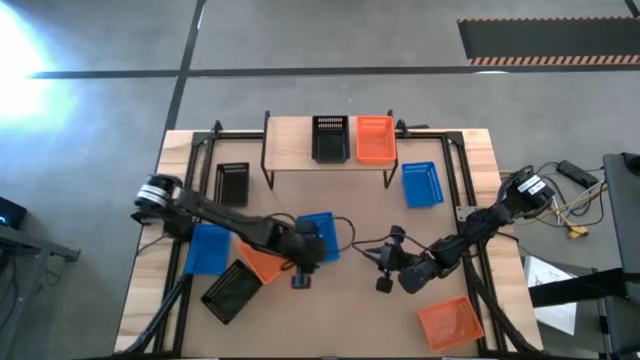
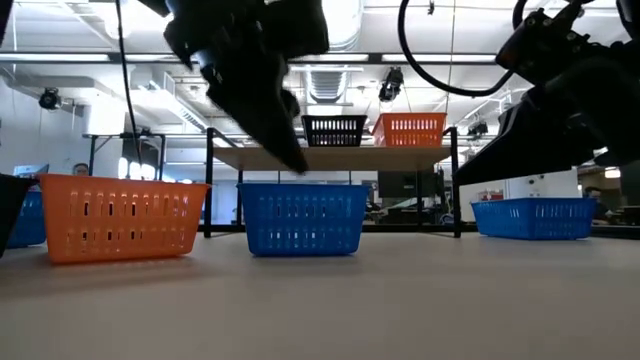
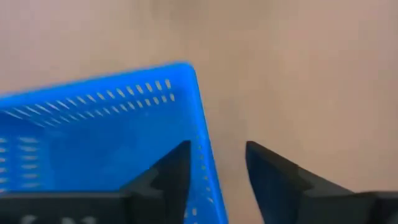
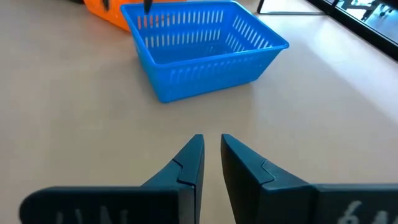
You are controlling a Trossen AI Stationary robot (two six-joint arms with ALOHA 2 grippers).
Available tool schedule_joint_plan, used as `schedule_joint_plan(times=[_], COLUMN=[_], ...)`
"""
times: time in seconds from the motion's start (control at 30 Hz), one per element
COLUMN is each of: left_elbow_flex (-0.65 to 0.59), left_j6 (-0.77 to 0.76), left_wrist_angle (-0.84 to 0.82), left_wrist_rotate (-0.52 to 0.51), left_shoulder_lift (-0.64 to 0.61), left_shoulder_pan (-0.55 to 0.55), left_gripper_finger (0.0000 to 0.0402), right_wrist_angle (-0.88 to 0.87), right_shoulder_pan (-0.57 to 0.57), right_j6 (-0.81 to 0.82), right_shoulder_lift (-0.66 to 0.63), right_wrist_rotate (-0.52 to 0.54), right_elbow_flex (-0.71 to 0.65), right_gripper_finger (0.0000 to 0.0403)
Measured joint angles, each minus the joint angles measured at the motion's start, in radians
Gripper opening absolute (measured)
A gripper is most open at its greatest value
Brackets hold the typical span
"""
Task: Stack baskets on shelf by color
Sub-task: Put the middle blue bin on the shelf
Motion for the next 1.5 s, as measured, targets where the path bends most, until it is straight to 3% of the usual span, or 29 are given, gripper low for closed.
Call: schedule_joint_plan(times=[0.13, 0.3, 0.43, 0.63, 0.83, 1.07, 1.2, 1.3, 1.5], left_elbow_flex=[0.042, 0.072, 0.084, 0.087, 0.089, 0.090, 0.090, 0.087, 0.081], left_j6=[-0.029, -0.051, -0.075, -0.039, 0.060, 0.057, 0.065, 0.142, 0.328], left_wrist_angle=[-0.001, -0.002, 0.005, -0.005, -0.121, -0.262, -0.343, -0.371, -0.368], left_wrist_rotate=[0.003, -0.009, -0.051, -0.062, -0.063, -0.090, -0.228, -0.307, -0.305], left_shoulder_lift=[0.067, 0.139, 0.152, 0.125, 0.006, -0.256, -0.411, -0.496, -0.547], left_shoulder_pan=[-0.022, -0.034, -0.033, -0.035, -0.049, -0.057, -0.045, 0.015, 0.282], left_gripper_finger=[0.0176, 0.0167, 0.0122, 0.0012, 0.0001, 0.0000, 0.0000, 0.0000, 0.0000], right_wrist_angle=[0.000, 0.000, 0.000, 0.000, -0.001, -0.006, -0.006, -0.005, 0.000], right_shoulder_pan=[0.016, 0.039, 0.056, 0.068, 0.068, 0.068, 0.068, 0.068, 0.067], right_j6=[0.009, 0.009, 0.014, 0.022, 0.024, 0.022, 0.017, 0.014, 0.010], right_shoulder_lift=[0.000, 0.000, 0.000, 0.000, 0.000, 0.000, 0.000, 0.000, 0.000], right_wrist_rotate=[0.000, 0.008, 0.021, 0.043, 0.044, 0.063, 0.095, 0.108, 0.147], right_elbow_flex=[-0.001, -0.001, -0.001, -0.001, -0.002, -0.002, -0.002, -0.002, -0.002], right_gripper_finger=[0.0047, 0.0047, 0.0047, 0.0047, 0.0047, 0.0047, 0.0047, 0.0047, 0.0047])
